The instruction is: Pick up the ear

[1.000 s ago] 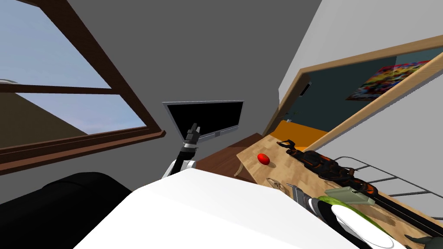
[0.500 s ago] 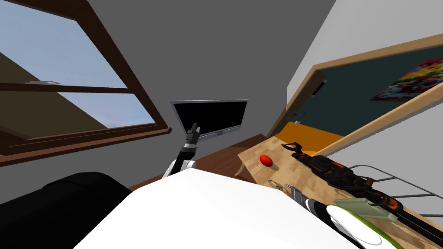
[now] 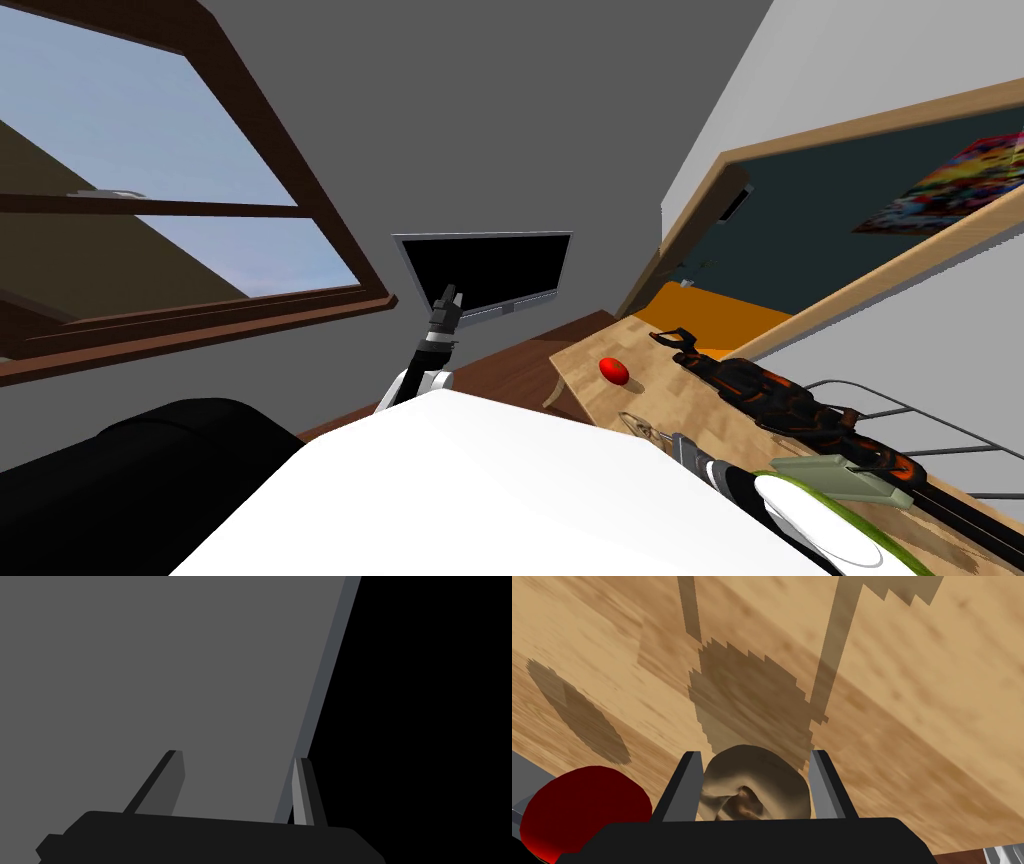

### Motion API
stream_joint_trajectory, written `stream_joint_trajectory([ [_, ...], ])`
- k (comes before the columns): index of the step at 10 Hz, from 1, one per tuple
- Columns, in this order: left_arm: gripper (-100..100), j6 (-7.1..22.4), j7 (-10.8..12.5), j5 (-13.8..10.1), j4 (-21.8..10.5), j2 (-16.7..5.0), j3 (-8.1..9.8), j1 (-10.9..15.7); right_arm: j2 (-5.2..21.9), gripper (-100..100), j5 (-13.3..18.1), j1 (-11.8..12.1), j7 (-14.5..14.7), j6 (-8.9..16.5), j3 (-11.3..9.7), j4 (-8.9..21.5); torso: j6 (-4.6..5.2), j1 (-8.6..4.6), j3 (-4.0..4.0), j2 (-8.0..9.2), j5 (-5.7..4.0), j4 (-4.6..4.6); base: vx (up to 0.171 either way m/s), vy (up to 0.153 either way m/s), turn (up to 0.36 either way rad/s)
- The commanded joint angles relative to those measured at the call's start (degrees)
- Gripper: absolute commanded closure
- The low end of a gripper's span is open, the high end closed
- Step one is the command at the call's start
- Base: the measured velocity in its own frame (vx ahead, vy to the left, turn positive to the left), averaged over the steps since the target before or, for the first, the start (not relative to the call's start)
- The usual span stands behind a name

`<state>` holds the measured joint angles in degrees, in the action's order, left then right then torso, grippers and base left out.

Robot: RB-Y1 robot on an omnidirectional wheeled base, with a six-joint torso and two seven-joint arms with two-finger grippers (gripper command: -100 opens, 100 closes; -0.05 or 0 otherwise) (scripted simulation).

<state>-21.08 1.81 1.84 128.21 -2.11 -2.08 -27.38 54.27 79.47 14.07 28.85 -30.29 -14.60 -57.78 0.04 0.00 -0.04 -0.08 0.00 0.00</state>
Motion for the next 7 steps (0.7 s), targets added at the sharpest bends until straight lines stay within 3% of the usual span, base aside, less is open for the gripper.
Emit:
stream_joint_trajectory([
  [1, 0, 0.0, 0.0, 0.0, 0.0, 0.0, 0.0, 0.0, 0.0, 0, 0.0, 0.0, 0.0, 0.0, 0.0, 0.0, 0.0, 0.0, 0.0, 0.0, 0.0, 0.0, 0.0, 0.0, 0.0],
  [2, 0, 0.0, 0.0, 0.0, 0.0, 0.0, 0.0, 0.0, 1.3, 100, 0.1, 0.8, -0.4, -0.7, 0.3, -1.9, 0.0, 0.0, 0.0, 0.0, 0.0, 0.0, 0.033, 0.025, -0.189],
  [6, 0, 0.0, 0.0, 0.0, 0.0, 0.0, 0.0, 0.0, 2.6, 100, 0.0, 1.5, -0.1, -1.7, 0.8, -3.3, 0.0, 0.18, -0.1, -0.16, 0.06, -0.05, 0.043, 0.031, -0.118],
  [7, 0, 0.0, 0.0, 0.0, 0.0, 0.0, 0.0, 0.0, 2.6, 0, 0.0, 1.6, -0.1, -1.8, 0.8, -3.4, -0.05, 0.11, -0.08, -0.12, 0.03, -0.05, 0.0, 0.0, 0.0],
])
